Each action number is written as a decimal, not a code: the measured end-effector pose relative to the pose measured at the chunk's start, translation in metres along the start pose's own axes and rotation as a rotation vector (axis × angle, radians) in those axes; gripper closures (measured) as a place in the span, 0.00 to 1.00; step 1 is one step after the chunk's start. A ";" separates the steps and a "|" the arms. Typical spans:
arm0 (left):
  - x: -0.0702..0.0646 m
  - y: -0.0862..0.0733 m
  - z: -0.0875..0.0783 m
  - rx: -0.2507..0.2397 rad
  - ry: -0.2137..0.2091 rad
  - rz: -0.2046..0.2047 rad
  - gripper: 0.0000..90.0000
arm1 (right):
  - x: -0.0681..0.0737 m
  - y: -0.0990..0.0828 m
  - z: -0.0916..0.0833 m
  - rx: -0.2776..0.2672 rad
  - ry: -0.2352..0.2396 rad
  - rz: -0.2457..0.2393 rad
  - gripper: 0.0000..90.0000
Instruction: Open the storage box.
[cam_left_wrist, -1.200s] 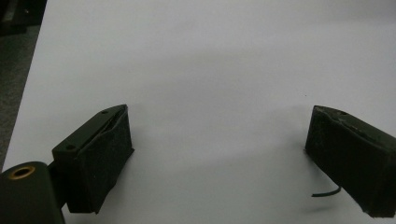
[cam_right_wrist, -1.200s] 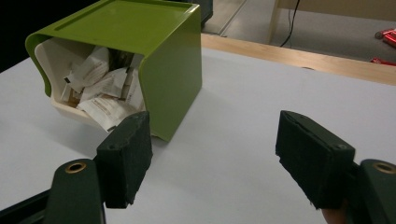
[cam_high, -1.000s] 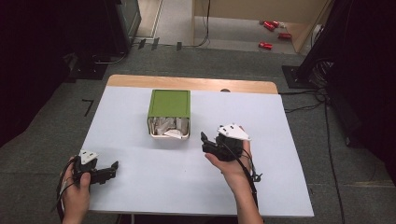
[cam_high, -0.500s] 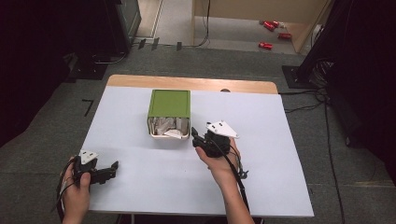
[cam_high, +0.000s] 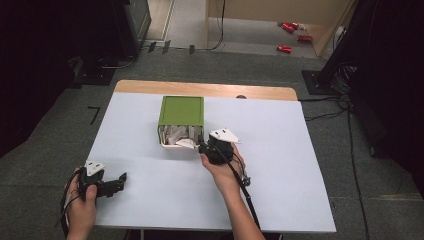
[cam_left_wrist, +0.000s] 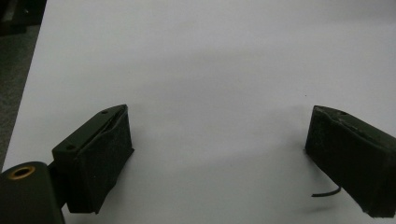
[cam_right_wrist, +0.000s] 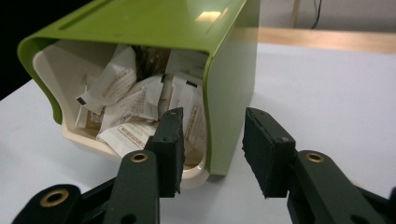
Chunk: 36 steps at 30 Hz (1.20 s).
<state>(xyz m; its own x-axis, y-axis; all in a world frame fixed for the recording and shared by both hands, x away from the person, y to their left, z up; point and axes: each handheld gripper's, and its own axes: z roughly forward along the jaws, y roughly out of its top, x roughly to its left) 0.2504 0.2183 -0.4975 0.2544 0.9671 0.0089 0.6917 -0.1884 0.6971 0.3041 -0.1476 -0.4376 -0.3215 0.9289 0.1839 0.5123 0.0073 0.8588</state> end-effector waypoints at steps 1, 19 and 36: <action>0.000 0.000 0.000 0.000 0.000 0.000 0.09 | 0.000 -0.001 0.003 0.013 0.003 0.013 0.69; 0.000 0.000 0.000 0.000 0.000 0.000 0.09 | 0.005 -0.010 0.049 0.097 -0.081 0.029 0.74; 0.000 0.000 0.000 0.000 0.000 0.000 0.09 | 0.007 -0.016 0.045 0.112 -0.090 0.044 0.75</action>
<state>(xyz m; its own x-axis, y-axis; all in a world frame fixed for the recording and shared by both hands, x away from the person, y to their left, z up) 0.2505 0.2183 -0.4975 0.2545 0.9670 0.0089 0.6920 -0.1886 0.6968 0.3295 -0.1242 -0.4716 -0.2266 0.9587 0.1721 0.6116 0.0025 0.7912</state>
